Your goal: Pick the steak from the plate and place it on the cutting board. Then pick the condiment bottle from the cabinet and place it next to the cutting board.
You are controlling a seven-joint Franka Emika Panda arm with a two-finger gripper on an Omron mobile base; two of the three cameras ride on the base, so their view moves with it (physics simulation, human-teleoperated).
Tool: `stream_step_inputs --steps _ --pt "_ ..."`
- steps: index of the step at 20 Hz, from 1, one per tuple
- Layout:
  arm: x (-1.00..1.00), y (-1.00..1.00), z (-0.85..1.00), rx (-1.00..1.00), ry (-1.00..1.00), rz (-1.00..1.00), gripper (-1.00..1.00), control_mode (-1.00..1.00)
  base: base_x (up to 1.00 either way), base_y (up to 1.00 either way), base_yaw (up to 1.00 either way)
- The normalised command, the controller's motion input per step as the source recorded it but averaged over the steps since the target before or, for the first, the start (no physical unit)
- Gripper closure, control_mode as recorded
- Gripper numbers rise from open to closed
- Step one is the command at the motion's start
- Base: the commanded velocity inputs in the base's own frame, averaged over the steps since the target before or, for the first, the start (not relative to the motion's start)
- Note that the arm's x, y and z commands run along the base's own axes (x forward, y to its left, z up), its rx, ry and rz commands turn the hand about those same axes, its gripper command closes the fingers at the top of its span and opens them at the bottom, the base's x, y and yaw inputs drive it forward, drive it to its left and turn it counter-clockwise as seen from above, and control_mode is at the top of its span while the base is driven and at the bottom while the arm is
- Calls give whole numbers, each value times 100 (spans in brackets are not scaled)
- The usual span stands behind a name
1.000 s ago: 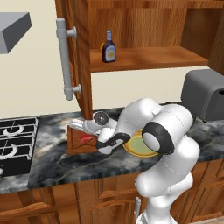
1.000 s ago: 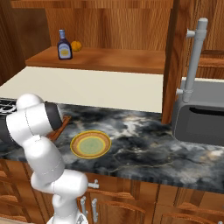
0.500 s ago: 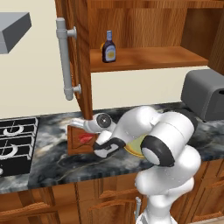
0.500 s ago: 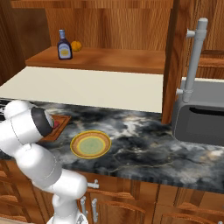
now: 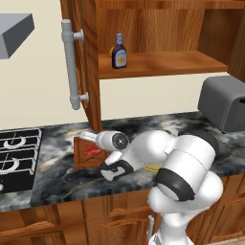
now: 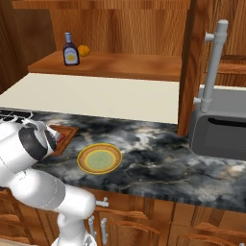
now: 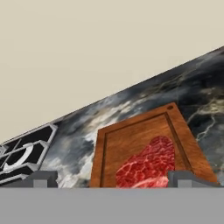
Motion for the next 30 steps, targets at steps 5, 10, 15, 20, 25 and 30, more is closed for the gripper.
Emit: stream_step_inputs --steps 5,10,15,20,25,30 --pt "-6 -40 36 0 -5 4 -100 -100 0 0 0" --pt "-4 -35 37 0 -5 4 -100 -100 0 0 0" --pt "-6 -31 39 0 -2 4 -100 -100 0 0 0" --pt "-10 -27 39 0 0 7 -100 -100 0 0 0" --pt "-9 -24 39 -3 0 9 -100 -100 0 0 0" --pt "-7 -18 37 -5 0 9 -100 -100 0 0 0"
